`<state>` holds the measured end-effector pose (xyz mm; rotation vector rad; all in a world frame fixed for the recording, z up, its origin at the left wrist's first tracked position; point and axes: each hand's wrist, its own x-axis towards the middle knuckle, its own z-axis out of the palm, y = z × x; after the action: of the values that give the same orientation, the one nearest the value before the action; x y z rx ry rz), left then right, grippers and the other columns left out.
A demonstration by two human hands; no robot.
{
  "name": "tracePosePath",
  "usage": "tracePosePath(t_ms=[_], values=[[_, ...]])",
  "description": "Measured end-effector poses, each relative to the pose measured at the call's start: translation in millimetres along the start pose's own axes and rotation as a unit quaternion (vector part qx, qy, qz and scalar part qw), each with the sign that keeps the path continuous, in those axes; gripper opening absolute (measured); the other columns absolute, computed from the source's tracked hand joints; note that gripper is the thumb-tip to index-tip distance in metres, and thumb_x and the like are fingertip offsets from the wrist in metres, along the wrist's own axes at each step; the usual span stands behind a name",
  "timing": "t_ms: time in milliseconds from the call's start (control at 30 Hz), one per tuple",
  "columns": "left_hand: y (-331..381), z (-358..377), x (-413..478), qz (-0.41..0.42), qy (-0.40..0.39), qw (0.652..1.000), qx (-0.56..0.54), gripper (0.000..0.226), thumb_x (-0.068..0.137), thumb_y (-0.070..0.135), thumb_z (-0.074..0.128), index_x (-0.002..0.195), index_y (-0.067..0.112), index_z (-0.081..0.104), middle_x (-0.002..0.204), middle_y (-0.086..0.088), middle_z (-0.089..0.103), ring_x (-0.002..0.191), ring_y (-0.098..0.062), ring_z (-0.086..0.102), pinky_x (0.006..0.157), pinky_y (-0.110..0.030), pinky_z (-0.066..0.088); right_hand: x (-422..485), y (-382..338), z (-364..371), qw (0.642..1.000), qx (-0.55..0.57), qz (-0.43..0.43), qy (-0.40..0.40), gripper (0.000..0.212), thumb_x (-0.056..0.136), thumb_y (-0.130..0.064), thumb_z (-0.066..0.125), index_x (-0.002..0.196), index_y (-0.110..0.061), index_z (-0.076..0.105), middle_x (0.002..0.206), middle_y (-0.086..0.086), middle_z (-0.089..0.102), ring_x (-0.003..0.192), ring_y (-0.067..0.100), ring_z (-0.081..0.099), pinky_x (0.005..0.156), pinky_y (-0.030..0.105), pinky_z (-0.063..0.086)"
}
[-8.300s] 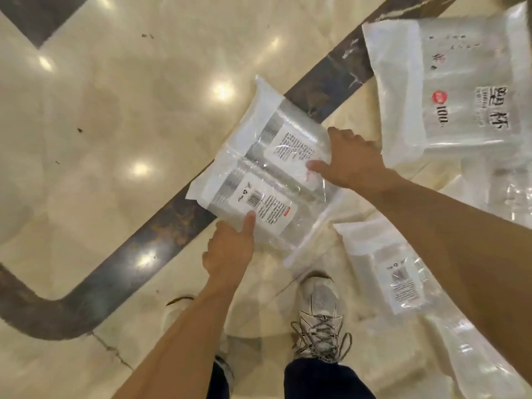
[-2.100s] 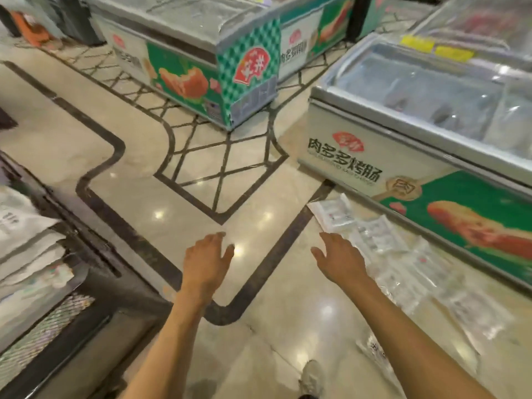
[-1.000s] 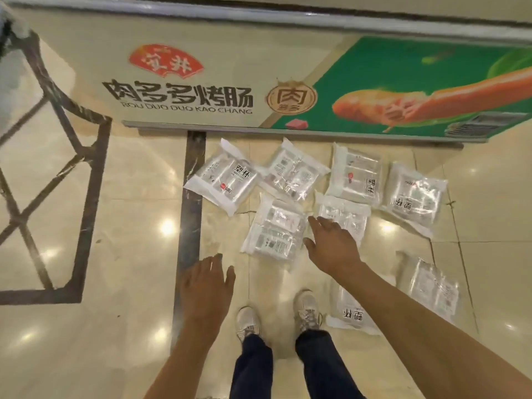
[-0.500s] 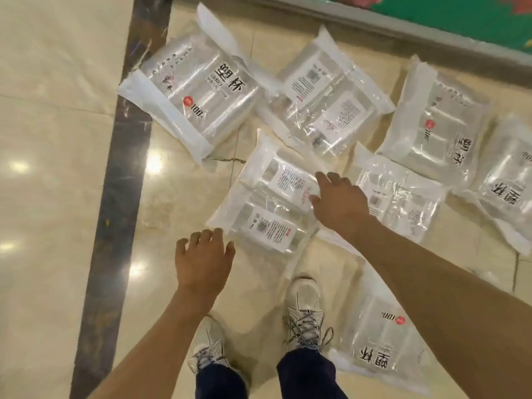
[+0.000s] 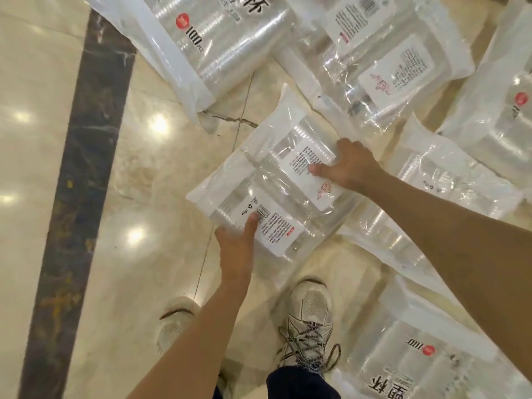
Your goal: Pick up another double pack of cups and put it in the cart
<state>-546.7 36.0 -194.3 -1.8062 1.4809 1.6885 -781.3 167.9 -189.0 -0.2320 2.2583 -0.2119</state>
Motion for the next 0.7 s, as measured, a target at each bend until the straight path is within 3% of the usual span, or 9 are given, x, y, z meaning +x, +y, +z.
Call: tracePosePath(t_ms=[100,167,267,333,433,600,700], values=[[15.1,-22.5,-24.2,0.003,0.018,0.999,-0.049,0.089,0.064,0.068,0.081,0.131,0.024,0.042,0.114,0.001,0.069,0.104,-0.021,0.070,0.094,-0.057,0.055,-25.5,-8.8,-3.2,0.994,0.109,0.017,-0.015,0.088,0.076,-0.064,0.075,0.134,-0.007,0.042,0.125,0.012,0.053,0.113,0.030,0.057,0.084,0.039,0.050],[33.2,-46.4,-44.4,0.032,0.014,0.996,-0.083,0.078,0.068,0.062,0.082,0.128,0.028,0.046,0.117,0.003,0.068,0.108,-0.020,0.069,0.095,-0.057,0.054,-50.2,-23.1,-14.1,0.987,0.159,0.019,-0.017,0.081,0.078,-0.060,0.075,0.130,-0.007,0.042,0.119,0.007,0.057,0.105,0.026,0.060,0.076,0.035,0.048],[78.8,-88.6,-79.7,0.119,0.006,0.987,-0.113,0.053,0.088,0.035,0.077,0.133,0.024,0.052,0.117,0.004,0.071,0.106,-0.015,0.071,0.082,-0.035,0.062,-95.3,-58.2,-46.9,0.982,0.190,0.003,-0.009,0.073,0.084,-0.060,0.069,0.130,-0.011,0.043,0.113,0.000,0.059,0.097,0.021,0.061,0.064,0.026,0.043],[119.4,-118.4,-107.7,0.163,0.010,0.979,-0.122,0.053,0.092,0.023,0.073,0.140,0.023,0.050,0.119,0.005,0.072,0.106,-0.011,0.071,0.078,-0.026,0.061,-128.3,-87.9,-76.6,0.975,0.223,-0.020,0.000,0.066,0.086,-0.057,0.068,0.132,-0.016,0.046,0.112,-0.005,0.061,0.093,0.015,0.064,0.061,0.018,0.041],[182.6,-167.9,-153.6,0.203,0.007,0.971,-0.126,0.054,0.092,0.025,0.072,0.142,0.024,0.051,0.124,0.004,0.070,0.112,-0.017,0.069,0.086,-0.037,0.061,-182.3,-143.7,-133.9,0.964,0.255,-0.062,0.030,0.058,0.086,-0.055,0.069,0.131,-0.023,0.050,0.103,-0.020,0.061,0.086,-0.004,0.062,0.061,0.013,0.043],[277.9,-257.6,-251.9,0.259,0.026,0.953,-0.157,0.045,0.093,0.029,0.072,0.135,0.031,0.055,0.123,0.006,0.069,0.111,-0.016,0.069,0.092,-0.047,0.058,-280.9,-240.4,-237.8,0.957,0.255,-0.117,0.073,0.061,0.082,-0.061,0.071,0.126,-0.024,0.051,0.107,-0.011,0.066,0.091,0.009,0.066,0.072,0.026,0.049],[335.2,-327.4,-328.8,0.297,0.045,0.940,-0.163,0.046,0.094,0.031,0.070,0.137,0.031,0.054,0.114,0.014,0.073,0.098,-0.005,0.072,0.078,-0.024,0.060,-352.7,-304.1,-298.8,0.947,0.265,-0.162,0.080,0.064,0.079,-0.065,0.071,0.124,-0.024,0.051,0.107,-0.012,0.068,0.090,0.007,0.067,0.070,0.024,0.051]])
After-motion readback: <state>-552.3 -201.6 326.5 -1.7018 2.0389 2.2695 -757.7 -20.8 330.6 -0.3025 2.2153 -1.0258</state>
